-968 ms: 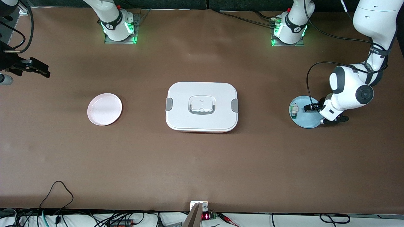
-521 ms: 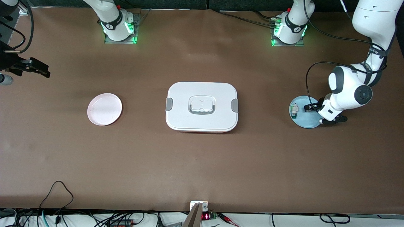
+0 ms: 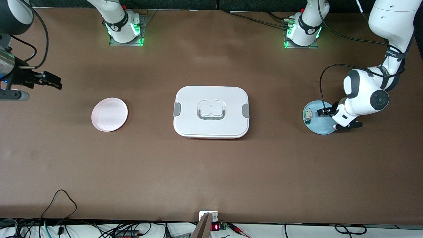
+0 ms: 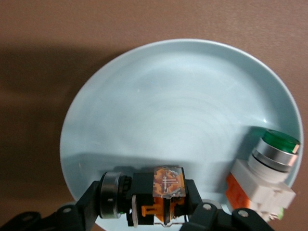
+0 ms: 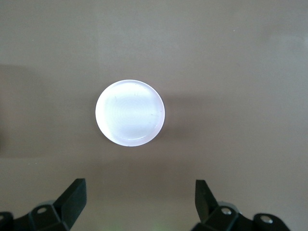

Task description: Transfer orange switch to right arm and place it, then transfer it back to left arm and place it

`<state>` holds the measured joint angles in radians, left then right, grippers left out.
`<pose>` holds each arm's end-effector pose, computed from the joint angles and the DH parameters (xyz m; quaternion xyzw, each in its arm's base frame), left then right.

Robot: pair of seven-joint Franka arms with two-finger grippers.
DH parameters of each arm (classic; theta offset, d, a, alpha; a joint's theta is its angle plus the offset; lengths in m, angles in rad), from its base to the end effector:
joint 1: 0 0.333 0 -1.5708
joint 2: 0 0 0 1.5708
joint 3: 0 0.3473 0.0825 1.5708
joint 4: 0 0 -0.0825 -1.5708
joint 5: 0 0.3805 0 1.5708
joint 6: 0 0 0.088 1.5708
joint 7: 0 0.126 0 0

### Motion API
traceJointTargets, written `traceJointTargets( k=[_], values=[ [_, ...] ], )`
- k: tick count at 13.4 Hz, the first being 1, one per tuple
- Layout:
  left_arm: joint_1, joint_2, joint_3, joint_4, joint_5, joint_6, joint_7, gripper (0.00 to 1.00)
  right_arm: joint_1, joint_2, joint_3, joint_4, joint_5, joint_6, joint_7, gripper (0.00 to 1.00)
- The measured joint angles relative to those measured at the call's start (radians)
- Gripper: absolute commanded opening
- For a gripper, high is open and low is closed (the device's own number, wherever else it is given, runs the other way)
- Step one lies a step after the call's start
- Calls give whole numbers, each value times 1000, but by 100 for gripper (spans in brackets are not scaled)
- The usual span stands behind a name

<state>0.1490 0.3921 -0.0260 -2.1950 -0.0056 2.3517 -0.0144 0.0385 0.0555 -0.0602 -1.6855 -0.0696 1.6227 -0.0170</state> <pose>0.5316 0.0653 0.1994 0.9905 0.0707 -0.1168 0.0131 0.5629 -0.0198 0.5569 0.9976 0.0015 -0.0597 0.0351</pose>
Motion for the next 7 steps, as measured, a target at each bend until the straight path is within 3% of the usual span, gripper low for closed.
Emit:
traceJointTargets(
  k=[3, 7],
  values=[
    [-2, -42, -26, 31, 0, -84, 0, 25, 5, 6, 0, 0, 0, 3, 0, 100],
    [-2, -128, -72, 97, 0, -255, 0, 19, 8, 7, 0, 5, 16, 0, -1, 100]
  ],
)
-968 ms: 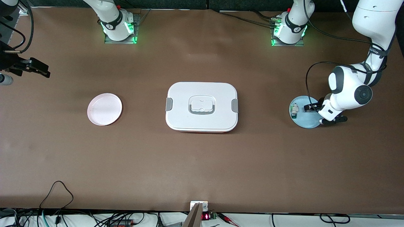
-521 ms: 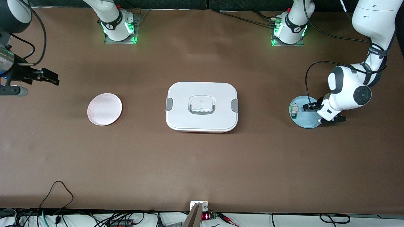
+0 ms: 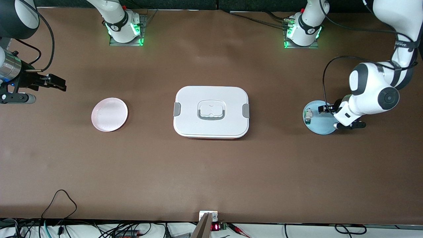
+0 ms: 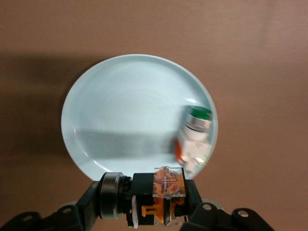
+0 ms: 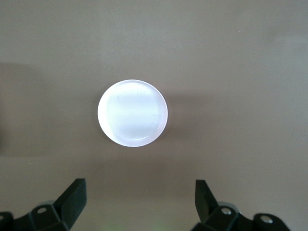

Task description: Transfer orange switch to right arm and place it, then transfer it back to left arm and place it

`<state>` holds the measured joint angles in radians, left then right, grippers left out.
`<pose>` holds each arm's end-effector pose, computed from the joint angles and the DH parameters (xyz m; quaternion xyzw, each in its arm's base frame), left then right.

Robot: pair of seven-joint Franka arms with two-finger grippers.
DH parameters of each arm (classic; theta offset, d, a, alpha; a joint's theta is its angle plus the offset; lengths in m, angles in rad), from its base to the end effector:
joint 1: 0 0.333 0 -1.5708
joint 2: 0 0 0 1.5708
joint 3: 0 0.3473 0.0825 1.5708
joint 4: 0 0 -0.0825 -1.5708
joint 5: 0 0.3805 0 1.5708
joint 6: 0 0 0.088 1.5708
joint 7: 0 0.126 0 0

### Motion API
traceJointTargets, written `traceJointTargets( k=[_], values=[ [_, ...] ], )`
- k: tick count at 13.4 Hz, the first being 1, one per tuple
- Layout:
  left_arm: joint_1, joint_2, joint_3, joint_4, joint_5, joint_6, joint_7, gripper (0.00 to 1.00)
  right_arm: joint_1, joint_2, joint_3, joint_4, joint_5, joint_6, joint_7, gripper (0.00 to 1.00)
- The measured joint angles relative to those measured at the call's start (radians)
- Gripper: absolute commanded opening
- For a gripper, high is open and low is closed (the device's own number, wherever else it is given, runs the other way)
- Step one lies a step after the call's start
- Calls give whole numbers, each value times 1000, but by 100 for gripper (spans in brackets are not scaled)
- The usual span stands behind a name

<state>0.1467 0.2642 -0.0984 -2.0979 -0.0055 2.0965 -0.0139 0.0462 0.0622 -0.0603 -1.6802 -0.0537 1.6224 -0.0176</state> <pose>0.5477 0.0269 0.2901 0.9906 0.0325 -0.1315 0.0174 0.5651 -0.0136 0.5554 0.9978 0.0047 -0.0603 0.0276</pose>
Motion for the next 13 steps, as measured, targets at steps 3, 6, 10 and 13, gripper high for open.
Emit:
traceJointTargets(
  k=[3, 6, 10, 13],
  values=[
    [-1, -82, -48, 45, -1, -182, -17, 16, -2, -9, -6, 13, 122, -12, 0, 100],
    [-1, -147, -114, 141, -70, -435, -107, 12, 2, -8, -3, 16, 232, -15, -27, 100],
    [-4, -180, -227, 325, -227, -701, -302, 7, 51, 7, 8, 13, 437, 34, -49, 100],
    [-5, -181, -277, 424, -446, -828, -528, 5, 86, 25, 9, 5, 636, 106, -49, 100]
  ],
)
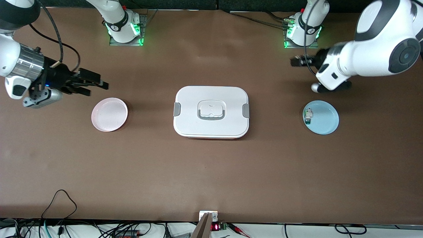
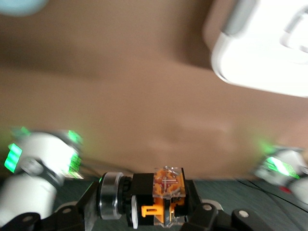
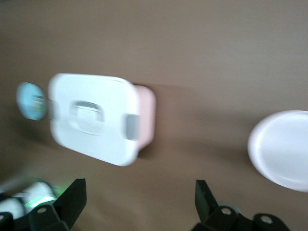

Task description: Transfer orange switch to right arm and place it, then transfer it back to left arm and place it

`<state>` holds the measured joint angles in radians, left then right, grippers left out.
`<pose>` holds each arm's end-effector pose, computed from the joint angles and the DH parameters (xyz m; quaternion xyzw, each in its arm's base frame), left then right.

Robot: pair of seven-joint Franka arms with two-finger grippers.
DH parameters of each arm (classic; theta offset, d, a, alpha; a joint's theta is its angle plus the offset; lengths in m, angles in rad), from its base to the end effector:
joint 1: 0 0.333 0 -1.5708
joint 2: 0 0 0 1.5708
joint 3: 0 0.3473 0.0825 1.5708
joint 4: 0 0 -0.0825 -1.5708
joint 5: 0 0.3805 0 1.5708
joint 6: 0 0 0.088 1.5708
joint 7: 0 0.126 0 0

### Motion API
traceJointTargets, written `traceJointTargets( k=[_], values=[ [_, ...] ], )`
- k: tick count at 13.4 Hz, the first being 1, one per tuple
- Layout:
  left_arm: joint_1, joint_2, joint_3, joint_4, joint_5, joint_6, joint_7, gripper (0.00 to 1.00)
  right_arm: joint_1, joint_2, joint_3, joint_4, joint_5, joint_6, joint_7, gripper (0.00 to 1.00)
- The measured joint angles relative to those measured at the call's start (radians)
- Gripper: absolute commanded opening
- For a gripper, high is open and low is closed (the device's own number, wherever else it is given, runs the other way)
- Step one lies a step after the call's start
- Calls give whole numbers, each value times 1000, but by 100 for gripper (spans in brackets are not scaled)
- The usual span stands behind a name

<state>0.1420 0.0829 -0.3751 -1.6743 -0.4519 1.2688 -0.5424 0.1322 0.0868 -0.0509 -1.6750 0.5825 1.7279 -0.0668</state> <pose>0.4931 -0.1755 0.5495 0.9341 0.1289 -0.3053 0.1325 0.5817 0.1096 0.5694 -0.9594 -0.0214 0.0181 0.2806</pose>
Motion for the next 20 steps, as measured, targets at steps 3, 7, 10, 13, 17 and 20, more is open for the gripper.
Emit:
traceJointTargets(
  k=[3, 7, 10, 13, 17, 20],
  values=[
    [0, 1, -69, 79, -189, -31, -245, 2, 12, 17, 0, -20, 182, 45, 3, 100],
    [-2, 8, -178, 116, -378, 95, -439, 0, 20, 37, 0, -47, 366, 57, 4, 100],
    [-9, 69, -233, 115, -504, 224, -572, 0, 39, 39, 0, -64, 446, 103, 4, 100],
    [-24, 138, -240, 116, -635, 298, -682, 0, 72, 40, 0, -66, 505, 135, 2, 100],
    [-72, 199, -242, 117, -740, 455, -863, 0, 96, 39, 1, -95, 666, 128, -150, 100],
    [-132, 238, -243, 117, -808, 565, -929, 0, 96, 39, 0, -148, 766, 47, -287, 100]
  ],
)
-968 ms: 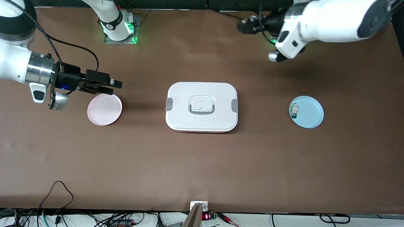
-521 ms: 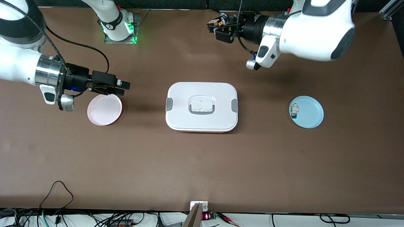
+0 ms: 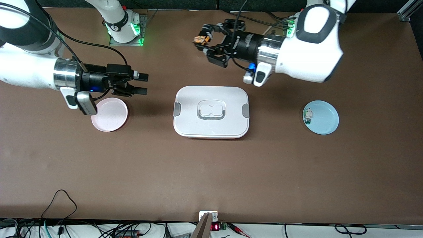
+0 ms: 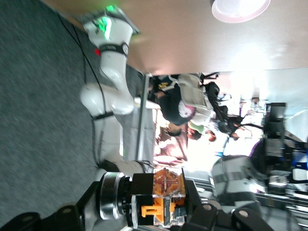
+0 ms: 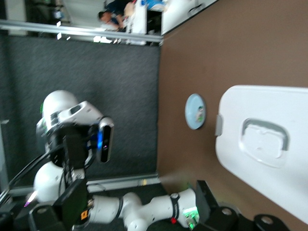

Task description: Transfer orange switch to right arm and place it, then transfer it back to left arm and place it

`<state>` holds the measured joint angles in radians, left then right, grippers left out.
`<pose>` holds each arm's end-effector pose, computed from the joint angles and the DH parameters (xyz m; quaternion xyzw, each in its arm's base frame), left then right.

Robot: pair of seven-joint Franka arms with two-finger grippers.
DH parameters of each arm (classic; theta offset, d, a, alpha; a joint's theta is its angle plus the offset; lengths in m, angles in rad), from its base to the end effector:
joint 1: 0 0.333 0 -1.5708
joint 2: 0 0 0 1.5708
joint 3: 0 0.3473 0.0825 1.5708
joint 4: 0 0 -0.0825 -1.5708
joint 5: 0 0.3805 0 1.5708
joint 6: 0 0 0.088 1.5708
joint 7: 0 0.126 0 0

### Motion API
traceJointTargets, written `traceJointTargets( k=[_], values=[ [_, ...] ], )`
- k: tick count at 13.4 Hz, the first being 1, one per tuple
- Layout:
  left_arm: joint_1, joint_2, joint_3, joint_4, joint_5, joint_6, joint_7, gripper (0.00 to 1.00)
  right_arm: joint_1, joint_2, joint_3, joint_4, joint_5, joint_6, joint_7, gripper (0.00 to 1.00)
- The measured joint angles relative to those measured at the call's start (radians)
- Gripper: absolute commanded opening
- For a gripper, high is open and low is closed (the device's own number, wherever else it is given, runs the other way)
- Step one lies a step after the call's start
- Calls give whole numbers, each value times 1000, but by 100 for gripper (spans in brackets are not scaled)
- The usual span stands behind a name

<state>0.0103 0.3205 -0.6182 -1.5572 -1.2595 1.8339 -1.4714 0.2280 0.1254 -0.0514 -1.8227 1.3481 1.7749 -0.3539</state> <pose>0.5291 -0.4073 0.5869 0.6154 0.4582 -0.5534 0.3241 0.5768 0.2091 0.5404 -0.7999 -0.0319 0.0141 0.5991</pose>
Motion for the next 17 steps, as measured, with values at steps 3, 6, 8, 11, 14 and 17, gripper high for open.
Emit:
traceJointTargets(
  k=[3, 6, 8, 11, 14, 17],
  values=[
    [-21, 24, 0, 0, -18, 28, -18, 0, 0, -5, -1, -42, 86, -23, -67, 100],
    [-20, 27, 2, 7, -18, 28, -27, 0, 1, -25, 0, -71, 115, -32, -75, 100],
    [-19, 27, 3, 9, -19, 28, -31, 0, 14, -49, 0, -123, 199, -35, -78, 100],
    [-19, 29, 4, 10, -28, 28, -34, 0, 52, -67, 1, -183, 292, -35, -95, 100],
    [-19, 30, 4, 10, -30, 29, -34, 0, 89, -68, 2, -212, 380, -35, -96, 100],
    [-17, 30, 5, 11, -30, 29, -35, 0, 121, -68, 2, -226, 426, -35, -95, 100]
  ],
)
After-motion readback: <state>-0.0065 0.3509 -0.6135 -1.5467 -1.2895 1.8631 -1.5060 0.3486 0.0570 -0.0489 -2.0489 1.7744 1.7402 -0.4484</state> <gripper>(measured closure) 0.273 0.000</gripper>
